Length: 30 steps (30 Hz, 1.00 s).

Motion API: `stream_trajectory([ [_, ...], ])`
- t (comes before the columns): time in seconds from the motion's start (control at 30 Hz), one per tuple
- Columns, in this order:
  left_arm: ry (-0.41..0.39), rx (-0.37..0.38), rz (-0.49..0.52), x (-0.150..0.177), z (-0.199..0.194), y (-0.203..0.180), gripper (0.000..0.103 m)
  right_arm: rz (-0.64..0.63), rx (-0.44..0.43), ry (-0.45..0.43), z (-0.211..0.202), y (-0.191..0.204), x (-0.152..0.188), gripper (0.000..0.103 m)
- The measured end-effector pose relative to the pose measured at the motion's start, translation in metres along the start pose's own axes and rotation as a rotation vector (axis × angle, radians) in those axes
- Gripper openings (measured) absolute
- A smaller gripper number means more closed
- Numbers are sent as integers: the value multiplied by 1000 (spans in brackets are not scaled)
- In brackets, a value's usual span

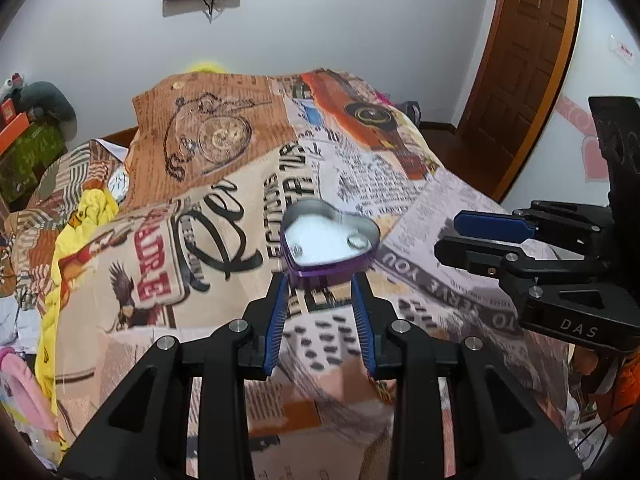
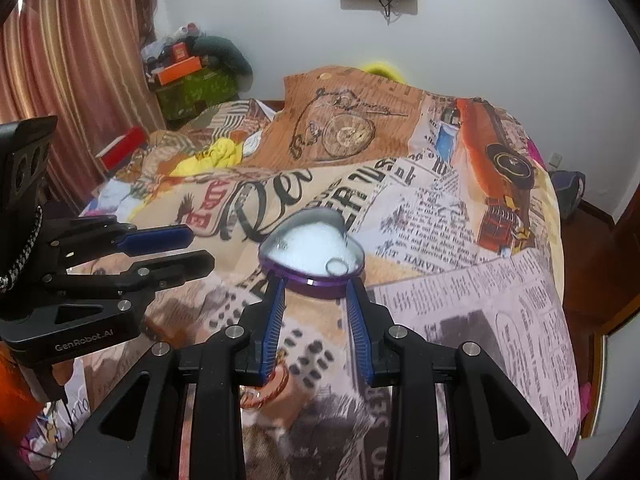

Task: Organize jewelry
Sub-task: 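Withdraw both open tools from the tin toward the remaining jewelry, then grasp the orange wire bracelet with the right tool while the left tool grasps the blue beaded bracelet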

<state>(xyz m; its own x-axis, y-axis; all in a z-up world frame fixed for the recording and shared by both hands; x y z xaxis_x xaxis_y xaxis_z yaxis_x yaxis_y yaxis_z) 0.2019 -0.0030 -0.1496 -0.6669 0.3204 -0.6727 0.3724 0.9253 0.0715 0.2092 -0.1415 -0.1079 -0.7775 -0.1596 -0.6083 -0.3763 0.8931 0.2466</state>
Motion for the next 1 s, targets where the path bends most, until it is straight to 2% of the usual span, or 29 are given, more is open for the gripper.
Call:
stream_trajectory([
  [0.33,98,33,16,33,13,-21,32,4,11,94,11,-3,34,29],
  [0.47,127,21,15,44,17,-24,32,-13,29,140,23,-5,44,29],
  [1.0,141,21,-63,58,25,-5,32,-122,23,243,60,4,44,29],
])
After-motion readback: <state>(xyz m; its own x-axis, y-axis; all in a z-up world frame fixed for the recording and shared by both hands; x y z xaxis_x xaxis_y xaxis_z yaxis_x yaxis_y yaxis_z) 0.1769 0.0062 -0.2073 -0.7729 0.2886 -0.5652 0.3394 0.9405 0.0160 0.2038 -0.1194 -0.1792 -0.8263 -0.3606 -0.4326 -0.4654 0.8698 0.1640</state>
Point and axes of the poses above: each gripper's, at about its wrist camera, not at the fingertips, and z roughly the way its jaws point, y to its left, x to its underside, the point moved 2 cm from there along z, roughly the way its jaws point, and after that the axes turned 15 degrees about z, right-handed, at the moved point
